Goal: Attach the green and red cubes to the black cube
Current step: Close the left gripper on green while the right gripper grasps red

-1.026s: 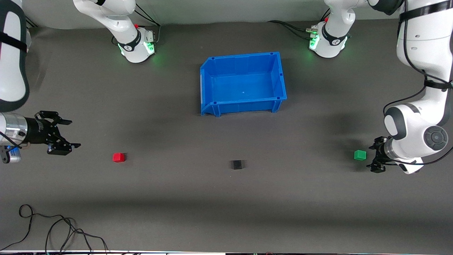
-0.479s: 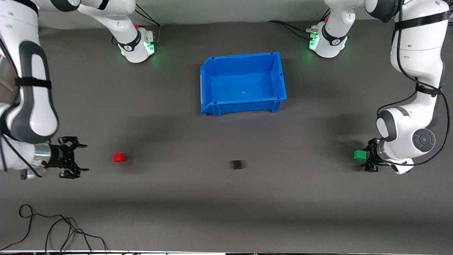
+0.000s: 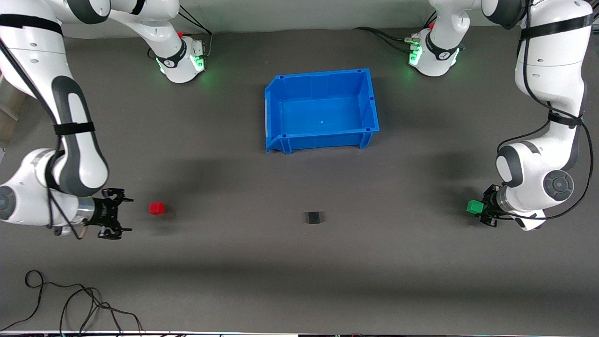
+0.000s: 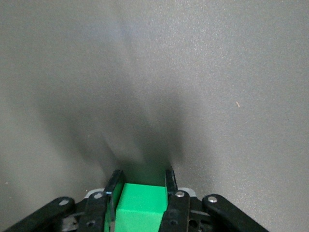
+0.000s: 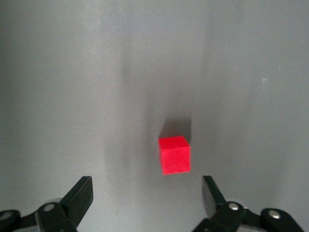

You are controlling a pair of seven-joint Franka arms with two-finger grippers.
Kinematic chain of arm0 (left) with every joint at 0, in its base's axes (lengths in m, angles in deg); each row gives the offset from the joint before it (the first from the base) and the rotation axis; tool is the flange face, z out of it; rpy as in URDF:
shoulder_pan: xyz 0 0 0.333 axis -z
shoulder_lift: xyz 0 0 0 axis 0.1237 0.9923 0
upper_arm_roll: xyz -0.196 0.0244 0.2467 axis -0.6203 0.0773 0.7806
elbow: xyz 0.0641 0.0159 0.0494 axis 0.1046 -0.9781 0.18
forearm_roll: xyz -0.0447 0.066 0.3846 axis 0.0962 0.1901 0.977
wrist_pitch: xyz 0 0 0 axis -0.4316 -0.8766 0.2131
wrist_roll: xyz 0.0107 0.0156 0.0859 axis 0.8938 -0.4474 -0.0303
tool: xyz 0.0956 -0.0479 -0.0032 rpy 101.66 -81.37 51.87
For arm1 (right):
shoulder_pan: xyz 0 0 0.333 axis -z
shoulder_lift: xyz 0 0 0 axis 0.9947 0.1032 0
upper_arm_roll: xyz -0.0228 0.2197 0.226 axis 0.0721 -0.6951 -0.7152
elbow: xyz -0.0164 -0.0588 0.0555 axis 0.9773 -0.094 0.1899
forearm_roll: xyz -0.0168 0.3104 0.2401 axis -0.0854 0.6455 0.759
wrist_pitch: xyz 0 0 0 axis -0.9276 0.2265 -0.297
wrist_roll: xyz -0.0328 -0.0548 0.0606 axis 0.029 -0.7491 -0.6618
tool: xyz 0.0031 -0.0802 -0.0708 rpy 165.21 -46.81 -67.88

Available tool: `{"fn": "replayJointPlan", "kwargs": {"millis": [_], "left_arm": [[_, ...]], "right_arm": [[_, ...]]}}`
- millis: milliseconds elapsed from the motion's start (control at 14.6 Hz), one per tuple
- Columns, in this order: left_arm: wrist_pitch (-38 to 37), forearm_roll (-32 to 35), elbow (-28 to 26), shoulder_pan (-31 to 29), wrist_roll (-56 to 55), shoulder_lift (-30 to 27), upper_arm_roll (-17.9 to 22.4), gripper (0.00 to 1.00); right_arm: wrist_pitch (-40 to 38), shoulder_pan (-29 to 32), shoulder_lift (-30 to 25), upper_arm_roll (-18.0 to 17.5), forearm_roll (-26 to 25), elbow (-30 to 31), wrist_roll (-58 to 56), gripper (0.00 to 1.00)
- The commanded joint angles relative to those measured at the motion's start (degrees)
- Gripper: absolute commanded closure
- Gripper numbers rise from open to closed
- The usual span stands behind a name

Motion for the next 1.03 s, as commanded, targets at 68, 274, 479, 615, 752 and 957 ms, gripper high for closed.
{"fn": "replayJointPlan", "kwargs": {"millis": [68, 274, 479, 615, 752, 957], "left_arm": [[-1.0, -0.5, -0.1, 0.9, -0.8, -2.1, 0.4, 1.0], [-11.4, -0.5, 8.0, 1.7, -4.1, -3.2, 0.4, 1.0], [-22.4, -0.6, 15.8, 1.3, -4.8, -2.8, 0.4, 1.0], [-22.6, -0.6, 17.3, 1.6, -6.9, -2.5, 0.3, 1.0], [-22.5, -0.7, 18.5, 1.6, -9.5, -2.3, 0.2, 1.0], [-21.9, -2.8, 20.7, 1.5, -15.4, -0.9, 0.1, 1.0]], "right_arm": [[3.2, -1.6, -0.8, 0.3, -0.8, 3.5, 1.9, 0.0], [8.5, -2.4, -0.5, 0.3, -0.8, 6.8, 2.2, 0.0], [11.4, -2.5, 0.3, 0.2, -0.8, 8.4, 2.2, 0.0], [13.0, -2.5, 0.7, 0.2, -0.8, 9.4, 1.7, 0.0], [15.4, -2.5, 0.7, 0.2, -0.8, 10.9, 1.5, 0.0], [17.7, -2.9, 0.7, 0.2, -0.8, 12.9, 1.3, 0.0]]}}
